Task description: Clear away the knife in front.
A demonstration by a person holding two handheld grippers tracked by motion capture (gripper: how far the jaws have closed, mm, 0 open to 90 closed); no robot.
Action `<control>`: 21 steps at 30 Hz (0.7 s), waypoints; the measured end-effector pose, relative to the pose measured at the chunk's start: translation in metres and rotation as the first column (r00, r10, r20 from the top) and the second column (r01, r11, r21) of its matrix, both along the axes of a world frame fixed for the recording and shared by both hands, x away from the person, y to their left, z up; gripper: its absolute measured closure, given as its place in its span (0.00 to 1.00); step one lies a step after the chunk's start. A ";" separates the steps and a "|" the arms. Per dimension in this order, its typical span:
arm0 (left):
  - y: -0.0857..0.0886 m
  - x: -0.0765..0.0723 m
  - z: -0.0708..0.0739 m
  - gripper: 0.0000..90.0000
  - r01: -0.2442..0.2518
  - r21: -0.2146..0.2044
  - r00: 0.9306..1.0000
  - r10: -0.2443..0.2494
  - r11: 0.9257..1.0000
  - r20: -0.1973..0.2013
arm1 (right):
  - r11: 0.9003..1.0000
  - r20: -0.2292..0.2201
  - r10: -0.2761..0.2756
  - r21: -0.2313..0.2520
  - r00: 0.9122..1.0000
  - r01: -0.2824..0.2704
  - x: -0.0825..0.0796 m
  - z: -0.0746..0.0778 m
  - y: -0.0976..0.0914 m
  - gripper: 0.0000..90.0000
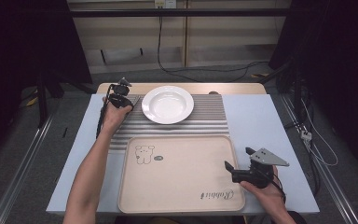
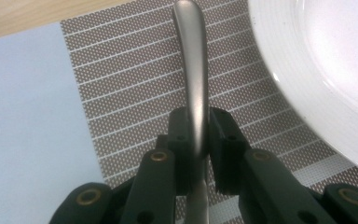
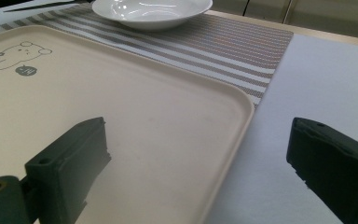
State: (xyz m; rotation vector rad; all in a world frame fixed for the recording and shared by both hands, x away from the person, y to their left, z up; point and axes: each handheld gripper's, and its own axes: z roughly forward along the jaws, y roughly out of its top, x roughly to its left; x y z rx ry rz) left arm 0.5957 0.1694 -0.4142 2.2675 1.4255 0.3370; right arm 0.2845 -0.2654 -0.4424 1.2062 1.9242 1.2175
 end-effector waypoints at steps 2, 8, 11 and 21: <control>0.001 -0.002 0.003 0.89 0.006 0.002 1.000 -0.006 1.000 0.002 | 1.000 0.000 0.000 0.000 1.000 0.000 0.000 0.000 0.000 0.06; 0.002 -0.012 0.012 0.89 0.036 0.021 0.999 -0.037 0.999 0.018 | 1.000 0.001 -0.002 -0.002 1.000 0.002 0.000 0.000 0.000 0.06; 0.004 -0.016 0.017 0.89 0.043 0.026 0.999 -0.043 0.999 0.026 | 1.000 -0.001 -0.001 -0.002 1.000 0.001 0.000 0.000 0.001 0.06; 0.011 -0.031 0.032 0.89 0.055 0.023 0.997 -0.056 0.998 0.055 | 1.000 0.004 0.001 -0.008 1.000 -0.001 -0.001 0.001 0.002 0.06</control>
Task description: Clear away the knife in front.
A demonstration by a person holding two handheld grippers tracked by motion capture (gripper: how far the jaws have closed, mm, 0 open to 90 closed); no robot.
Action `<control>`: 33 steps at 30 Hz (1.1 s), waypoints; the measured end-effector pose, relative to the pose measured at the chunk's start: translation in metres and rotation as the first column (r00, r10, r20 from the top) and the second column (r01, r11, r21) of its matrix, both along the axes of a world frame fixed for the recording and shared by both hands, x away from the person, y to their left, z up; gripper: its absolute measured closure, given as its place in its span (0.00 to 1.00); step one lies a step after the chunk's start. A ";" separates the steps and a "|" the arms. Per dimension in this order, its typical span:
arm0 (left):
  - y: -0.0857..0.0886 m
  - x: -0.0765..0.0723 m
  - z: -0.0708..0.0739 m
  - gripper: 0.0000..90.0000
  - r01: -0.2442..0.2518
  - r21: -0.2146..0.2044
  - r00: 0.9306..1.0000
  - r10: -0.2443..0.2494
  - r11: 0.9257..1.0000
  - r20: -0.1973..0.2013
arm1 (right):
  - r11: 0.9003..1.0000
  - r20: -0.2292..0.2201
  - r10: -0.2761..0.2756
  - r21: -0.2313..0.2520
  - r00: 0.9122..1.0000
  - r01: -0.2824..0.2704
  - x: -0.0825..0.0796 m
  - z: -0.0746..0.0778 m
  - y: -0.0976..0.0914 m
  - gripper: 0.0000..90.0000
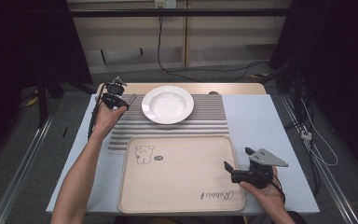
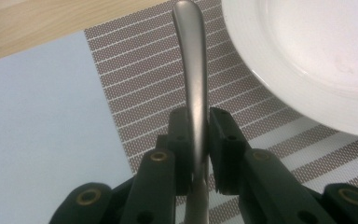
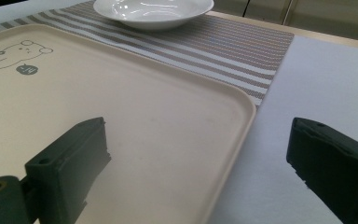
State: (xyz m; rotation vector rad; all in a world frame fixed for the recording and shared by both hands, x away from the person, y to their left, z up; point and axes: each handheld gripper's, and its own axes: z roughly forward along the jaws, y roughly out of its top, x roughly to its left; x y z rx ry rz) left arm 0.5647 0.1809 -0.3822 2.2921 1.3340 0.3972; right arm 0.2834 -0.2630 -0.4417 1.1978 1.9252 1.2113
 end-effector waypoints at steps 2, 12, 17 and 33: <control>0.001 -0.002 0.003 0.89 -0.001 0.006 1.000 0.001 1.000 0.004 | 1.000 0.000 0.003 0.000 1.000 -0.003 0.000 0.000 0.000 0.06; -0.004 -0.017 0.014 0.89 0.041 0.012 0.999 -0.041 0.999 0.022 | 1.000 0.000 0.007 0.000 1.000 -0.007 -0.001 0.000 0.001 0.06; -0.006 -0.026 0.018 0.89 0.047 0.014 0.999 -0.047 0.999 0.027 | 1.000 0.001 0.007 -0.001 1.000 -0.007 -0.001 0.000 0.001 0.07; -0.009 -0.051 0.033 0.89 0.095 -0.029 0.994 -0.093 0.995 0.062 | 1.000 0.002 0.006 -0.004 1.000 -0.006 -0.001 0.000 0.001 0.07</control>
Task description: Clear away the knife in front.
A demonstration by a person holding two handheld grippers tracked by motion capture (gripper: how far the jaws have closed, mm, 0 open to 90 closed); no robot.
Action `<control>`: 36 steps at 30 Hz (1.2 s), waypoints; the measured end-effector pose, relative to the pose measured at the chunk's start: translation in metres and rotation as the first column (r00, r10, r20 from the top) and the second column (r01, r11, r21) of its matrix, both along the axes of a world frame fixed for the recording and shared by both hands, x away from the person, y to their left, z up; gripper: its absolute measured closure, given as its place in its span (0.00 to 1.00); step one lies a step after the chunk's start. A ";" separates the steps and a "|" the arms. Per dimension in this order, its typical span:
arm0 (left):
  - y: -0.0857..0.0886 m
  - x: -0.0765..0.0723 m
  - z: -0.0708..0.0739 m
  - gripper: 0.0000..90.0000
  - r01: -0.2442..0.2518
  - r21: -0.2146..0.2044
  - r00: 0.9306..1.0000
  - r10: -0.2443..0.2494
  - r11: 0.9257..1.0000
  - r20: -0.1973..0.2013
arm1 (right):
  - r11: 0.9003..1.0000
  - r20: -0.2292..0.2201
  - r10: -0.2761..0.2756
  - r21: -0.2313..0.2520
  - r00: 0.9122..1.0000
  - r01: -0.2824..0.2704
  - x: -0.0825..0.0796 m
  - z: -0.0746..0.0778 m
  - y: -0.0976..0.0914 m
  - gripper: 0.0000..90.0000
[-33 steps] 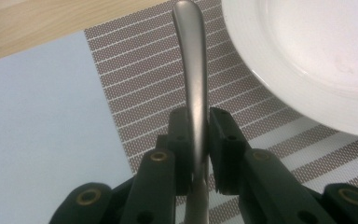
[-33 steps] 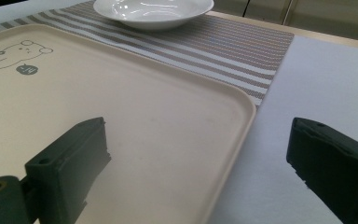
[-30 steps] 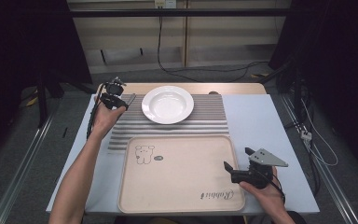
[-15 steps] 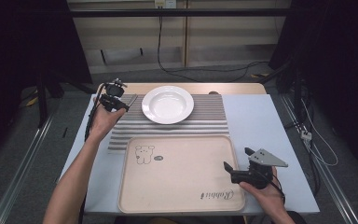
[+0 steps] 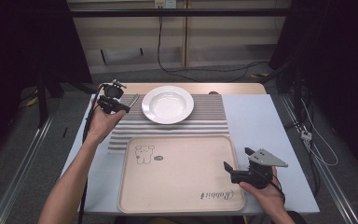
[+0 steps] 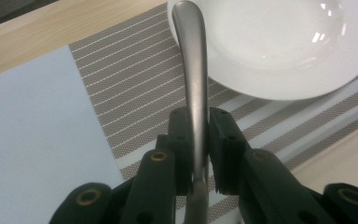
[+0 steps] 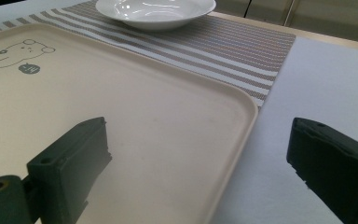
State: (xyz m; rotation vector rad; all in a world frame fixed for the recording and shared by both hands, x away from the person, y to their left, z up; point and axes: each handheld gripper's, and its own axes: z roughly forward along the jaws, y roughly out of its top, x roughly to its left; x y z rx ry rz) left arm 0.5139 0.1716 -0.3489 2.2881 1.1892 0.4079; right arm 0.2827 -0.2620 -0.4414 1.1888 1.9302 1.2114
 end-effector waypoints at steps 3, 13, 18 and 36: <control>-0.003 -0.008 0.002 0.89 0.020 -0.010 1.000 -0.020 1.000 0.009 | 1.000 0.001 0.001 0.001 1.000 -0.001 0.000 0.000 0.000 0.07; -0.011 -0.026 -0.001 0.89 0.060 0.008 0.998 -0.060 0.998 -0.001 | 1.000 -0.002 0.002 0.000 1.000 -0.002 0.000 0.000 0.000 0.07; -0.015 -0.034 -0.005 0.89 0.071 0.005 0.998 -0.071 0.997 -0.001 | 1.000 -0.001 0.004 -0.001 1.000 -0.004 0.001 0.000 0.001 0.07; -0.027 -0.064 -0.012 0.89 0.118 0.005 0.993 -0.118 0.993 -0.005 | 1.000 -0.002 0.003 -0.003 1.000 -0.003 0.001 -0.001 0.001 0.07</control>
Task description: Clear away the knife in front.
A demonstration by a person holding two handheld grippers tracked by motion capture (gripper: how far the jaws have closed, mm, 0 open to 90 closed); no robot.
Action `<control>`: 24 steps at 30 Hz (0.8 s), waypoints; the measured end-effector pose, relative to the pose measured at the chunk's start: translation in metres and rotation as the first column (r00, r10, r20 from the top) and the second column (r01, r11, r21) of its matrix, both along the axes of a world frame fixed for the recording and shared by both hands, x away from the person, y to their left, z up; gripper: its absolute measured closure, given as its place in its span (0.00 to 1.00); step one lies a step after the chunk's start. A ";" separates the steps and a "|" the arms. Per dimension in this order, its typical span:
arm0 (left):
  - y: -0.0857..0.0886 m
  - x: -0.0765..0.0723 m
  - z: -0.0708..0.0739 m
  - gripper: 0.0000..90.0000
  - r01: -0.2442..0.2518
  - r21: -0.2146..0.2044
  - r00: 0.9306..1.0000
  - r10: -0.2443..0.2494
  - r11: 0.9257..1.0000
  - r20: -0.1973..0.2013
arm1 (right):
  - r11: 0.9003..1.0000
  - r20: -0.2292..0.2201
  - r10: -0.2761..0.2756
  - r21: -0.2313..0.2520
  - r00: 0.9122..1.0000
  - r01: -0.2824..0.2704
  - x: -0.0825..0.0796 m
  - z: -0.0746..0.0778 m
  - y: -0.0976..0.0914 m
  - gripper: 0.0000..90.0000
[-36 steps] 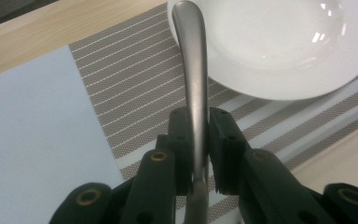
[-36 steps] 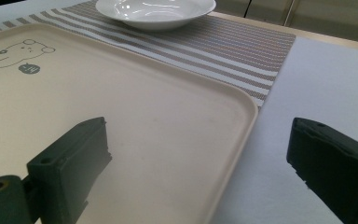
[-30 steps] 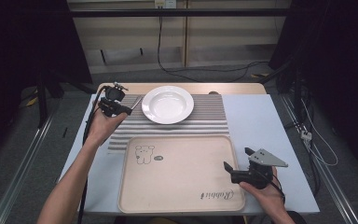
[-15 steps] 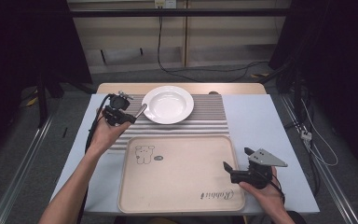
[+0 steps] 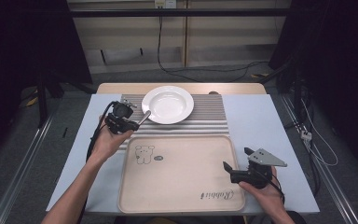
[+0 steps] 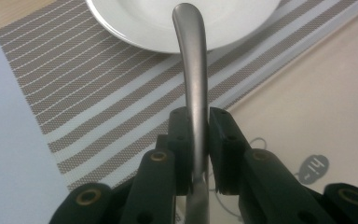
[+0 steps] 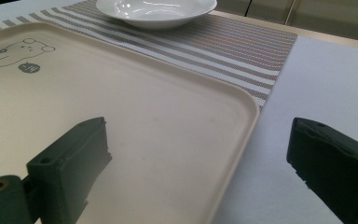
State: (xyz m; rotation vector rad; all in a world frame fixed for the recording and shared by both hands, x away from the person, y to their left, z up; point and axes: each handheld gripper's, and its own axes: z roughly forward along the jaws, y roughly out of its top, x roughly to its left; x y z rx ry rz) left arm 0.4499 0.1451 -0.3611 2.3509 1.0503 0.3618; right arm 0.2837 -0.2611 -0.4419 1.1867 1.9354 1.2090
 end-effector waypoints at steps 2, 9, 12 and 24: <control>-0.002 -0.003 -0.001 0.89 -0.002 0.010 1.000 0.002 1.000 0.000 | 1.000 0.000 0.001 0.000 1.000 -0.001 0.000 0.000 0.000 0.06; -0.006 -0.011 -0.004 0.89 0.016 0.012 1.000 -0.016 1.000 -0.014 | 1.000 0.000 0.004 -0.002 1.000 -0.004 0.001 0.000 0.000 0.06; -0.008 -0.015 -0.004 0.89 0.024 0.008 1.000 -0.024 1.000 -0.017 | 1.000 -0.001 0.003 -0.002 1.000 -0.003 0.001 0.000 0.000 0.06; -0.024 -0.037 -0.011 0.89 0.040 -0.013 0.999 -0.041 0.999 -0.035 | 1.000 0.004 0.007 -0.007 1.000 -0.007 -0.001 0.000 0.001 0.06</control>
